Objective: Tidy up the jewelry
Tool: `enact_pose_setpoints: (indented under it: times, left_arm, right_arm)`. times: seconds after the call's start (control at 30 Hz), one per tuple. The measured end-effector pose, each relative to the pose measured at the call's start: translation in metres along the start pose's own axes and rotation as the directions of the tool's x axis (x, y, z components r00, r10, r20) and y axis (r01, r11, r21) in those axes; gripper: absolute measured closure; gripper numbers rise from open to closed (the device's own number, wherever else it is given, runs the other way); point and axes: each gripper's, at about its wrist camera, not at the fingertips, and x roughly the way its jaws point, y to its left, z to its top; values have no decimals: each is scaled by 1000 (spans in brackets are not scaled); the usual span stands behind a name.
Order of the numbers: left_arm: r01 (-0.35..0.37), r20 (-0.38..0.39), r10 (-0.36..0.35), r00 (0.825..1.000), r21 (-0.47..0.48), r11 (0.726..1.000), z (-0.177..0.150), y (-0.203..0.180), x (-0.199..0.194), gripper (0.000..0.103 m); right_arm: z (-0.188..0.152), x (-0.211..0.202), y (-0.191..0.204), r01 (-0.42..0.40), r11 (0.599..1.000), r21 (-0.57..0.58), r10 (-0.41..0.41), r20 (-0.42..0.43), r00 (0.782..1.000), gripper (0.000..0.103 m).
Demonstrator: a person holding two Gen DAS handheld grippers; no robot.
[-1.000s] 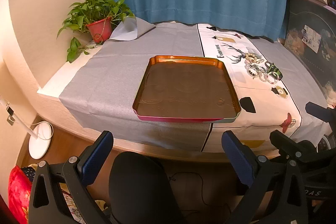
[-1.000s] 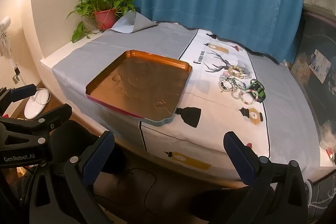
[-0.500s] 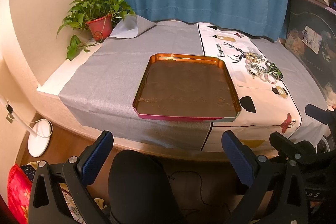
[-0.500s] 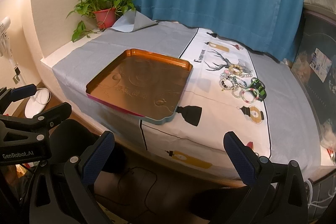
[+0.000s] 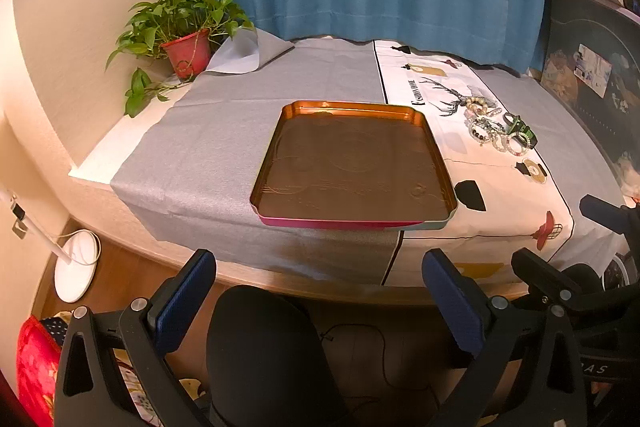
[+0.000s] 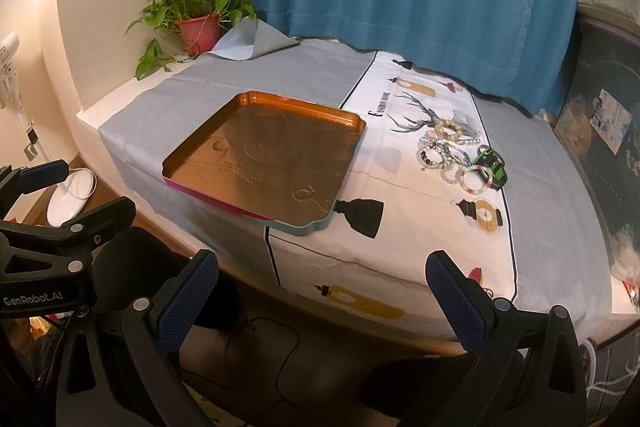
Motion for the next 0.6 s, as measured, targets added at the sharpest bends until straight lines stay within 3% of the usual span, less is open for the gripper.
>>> enact_pose_setpoints:
  times: [0.6]
  left_arm:
    - [-2,-4,2,1000,-1,1000,-3,-1,2,0]
  right_arm:
    - [0,0,-1,0,1000,1,0,-3,1000,0]
